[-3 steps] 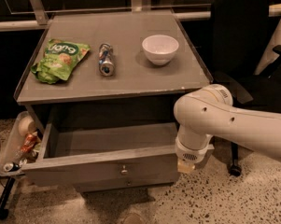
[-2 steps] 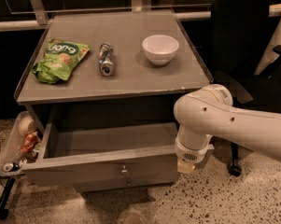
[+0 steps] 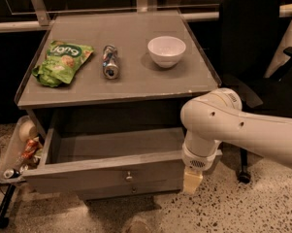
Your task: Close top drawer
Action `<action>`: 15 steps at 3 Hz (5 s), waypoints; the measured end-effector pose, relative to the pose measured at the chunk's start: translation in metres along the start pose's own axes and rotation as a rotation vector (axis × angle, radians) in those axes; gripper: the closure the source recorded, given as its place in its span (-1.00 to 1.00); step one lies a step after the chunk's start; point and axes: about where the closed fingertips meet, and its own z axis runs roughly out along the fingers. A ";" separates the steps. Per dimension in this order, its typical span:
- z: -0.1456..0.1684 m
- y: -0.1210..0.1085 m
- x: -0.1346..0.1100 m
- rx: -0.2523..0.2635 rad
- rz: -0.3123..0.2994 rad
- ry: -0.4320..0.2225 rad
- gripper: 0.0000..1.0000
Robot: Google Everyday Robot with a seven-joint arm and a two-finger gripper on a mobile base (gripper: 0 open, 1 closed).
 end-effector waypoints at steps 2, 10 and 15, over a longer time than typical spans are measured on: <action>0.000 0.000 0.000 0.000 0.000 0.000 -1.00; 0.003 -0.062 -0.061 0.092 -0.082 -0.055 1.00; 0.003 -0.062 -0.061 0.092 -0.082 -0.055 -1.00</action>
Offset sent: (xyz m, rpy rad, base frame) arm 0.0000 0.0000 0.0000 0.0000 0.0000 0.0000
